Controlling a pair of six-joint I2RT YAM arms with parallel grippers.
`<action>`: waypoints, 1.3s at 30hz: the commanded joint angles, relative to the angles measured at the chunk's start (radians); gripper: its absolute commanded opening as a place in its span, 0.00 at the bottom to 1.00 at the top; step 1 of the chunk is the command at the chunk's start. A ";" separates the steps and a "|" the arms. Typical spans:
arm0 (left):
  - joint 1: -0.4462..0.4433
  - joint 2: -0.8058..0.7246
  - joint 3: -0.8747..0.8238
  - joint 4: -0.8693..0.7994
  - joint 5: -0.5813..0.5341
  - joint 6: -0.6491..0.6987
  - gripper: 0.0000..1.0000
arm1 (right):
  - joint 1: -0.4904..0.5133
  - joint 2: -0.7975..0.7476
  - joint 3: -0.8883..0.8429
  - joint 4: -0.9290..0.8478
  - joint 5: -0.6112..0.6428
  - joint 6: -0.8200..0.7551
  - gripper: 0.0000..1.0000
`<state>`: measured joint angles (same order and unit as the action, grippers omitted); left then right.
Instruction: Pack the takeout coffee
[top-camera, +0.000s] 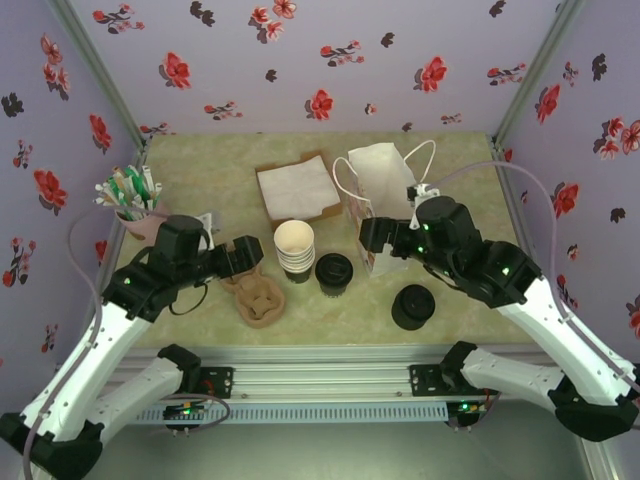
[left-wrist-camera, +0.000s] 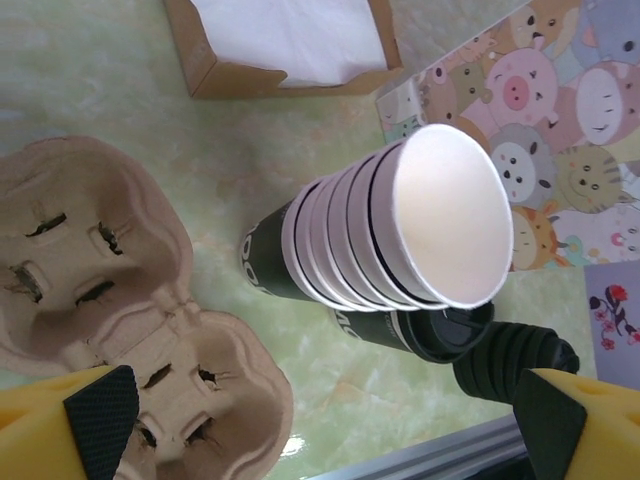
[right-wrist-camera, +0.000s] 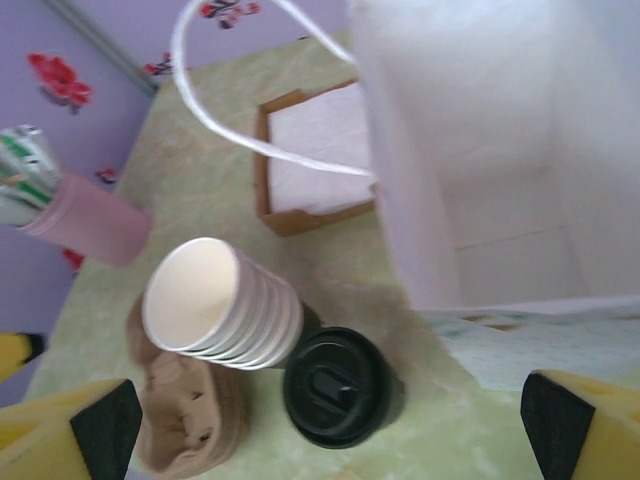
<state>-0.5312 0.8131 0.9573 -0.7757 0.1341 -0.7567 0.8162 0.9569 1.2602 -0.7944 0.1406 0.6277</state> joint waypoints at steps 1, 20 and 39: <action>0.017 0.006 0.014 0.037 -0.027 0.029 0.99 | 0.005 0.040 0.024 0.100 -0.116 -0.027 0.98; 0.507 -0.031 -0.055 0.145 0.285 -0.001 0.99 | 0.367 0.614 0.607 -0.188 0.036 -0.163 0.86; 0.771 -0.241 -0.216 0.016 0.307 -0.074 0.99 | 0.449 1.142 1.127 -0.445 0.065 -0.186 0.78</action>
<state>0.2230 0.5819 0.7494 -0.7074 0.4641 -0.8555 1.2572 2.0441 2.2974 -1.1572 0.1810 0.4610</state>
